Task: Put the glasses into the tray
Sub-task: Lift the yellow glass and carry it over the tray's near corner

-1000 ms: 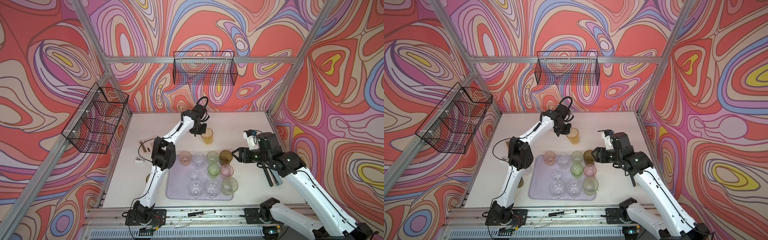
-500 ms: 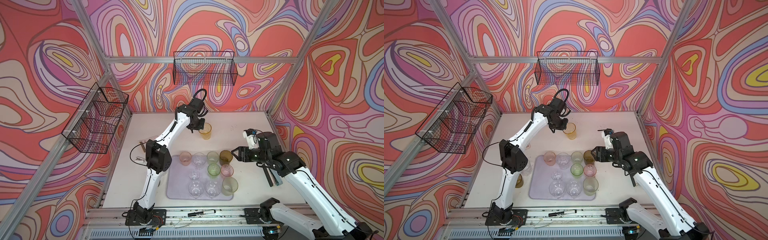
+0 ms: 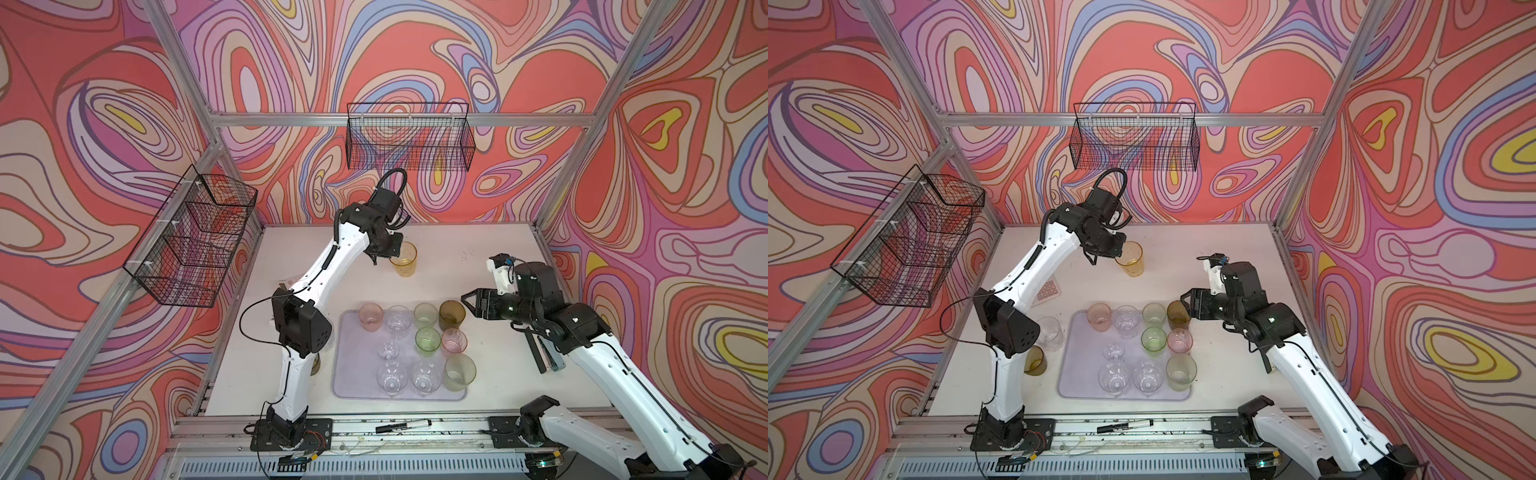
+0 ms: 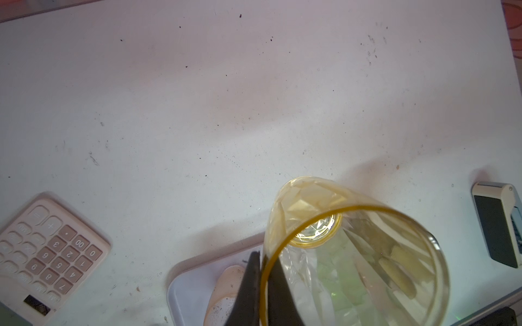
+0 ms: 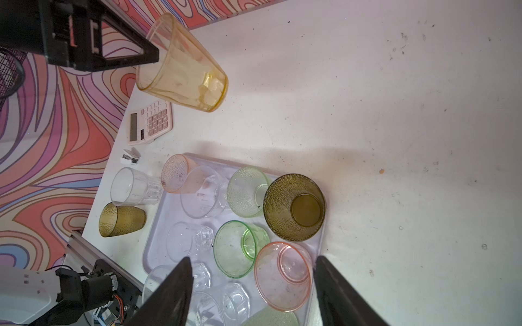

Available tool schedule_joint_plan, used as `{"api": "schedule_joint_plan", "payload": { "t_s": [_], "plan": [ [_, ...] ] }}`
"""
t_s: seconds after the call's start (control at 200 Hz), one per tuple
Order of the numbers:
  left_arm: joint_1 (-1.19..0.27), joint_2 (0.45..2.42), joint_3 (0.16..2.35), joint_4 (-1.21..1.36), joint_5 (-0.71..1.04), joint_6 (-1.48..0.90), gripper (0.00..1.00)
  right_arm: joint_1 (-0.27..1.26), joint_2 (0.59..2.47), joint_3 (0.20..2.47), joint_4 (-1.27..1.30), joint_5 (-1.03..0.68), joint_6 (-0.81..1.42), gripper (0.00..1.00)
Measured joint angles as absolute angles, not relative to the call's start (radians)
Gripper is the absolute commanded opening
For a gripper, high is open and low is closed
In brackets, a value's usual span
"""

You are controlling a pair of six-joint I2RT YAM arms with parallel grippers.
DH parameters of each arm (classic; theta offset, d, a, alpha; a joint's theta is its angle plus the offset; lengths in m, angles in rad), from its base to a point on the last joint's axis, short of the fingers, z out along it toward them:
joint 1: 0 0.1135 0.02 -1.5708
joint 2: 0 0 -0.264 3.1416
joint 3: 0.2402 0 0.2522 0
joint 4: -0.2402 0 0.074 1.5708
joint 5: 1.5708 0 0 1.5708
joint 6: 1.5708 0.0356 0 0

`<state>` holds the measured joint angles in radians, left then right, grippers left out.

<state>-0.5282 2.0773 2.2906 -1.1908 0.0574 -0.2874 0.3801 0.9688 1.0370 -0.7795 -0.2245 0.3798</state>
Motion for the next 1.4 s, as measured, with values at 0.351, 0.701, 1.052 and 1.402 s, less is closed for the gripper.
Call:
{"api": "schedule_joint_plan", "payload": {
  "t_s": [0.351, 0.701, 1.052, 1.402],
  "plan": [
    [-0.522, 1.967, 2.166, -1.241, 0.031, -0.281, 0.00, 0.380, 0.962, 1.023, -0.770, -0.225, 0.379, 0.70],
    [-0.522, 1.820, 2.038, -1.251, 0.010, -0.273, 0.00, 0.380, 0.965, 1.021, -0.757, -0.225, 0.379, 0.70],
    [-0.519, 1.675, 1.921, -1.273, -0.014, -0.262, 0.00, 0.380, 0.966, 1.021, -0.754, -0.225, 0.378, 0.71],
    [-0.517, 1.566, 1.787, -1.296, -0.036, -0.266, 0.00, 0.380, 0.971, 1.021, -0.749, -0.225, 0.378, 0.70]
  ]
}}
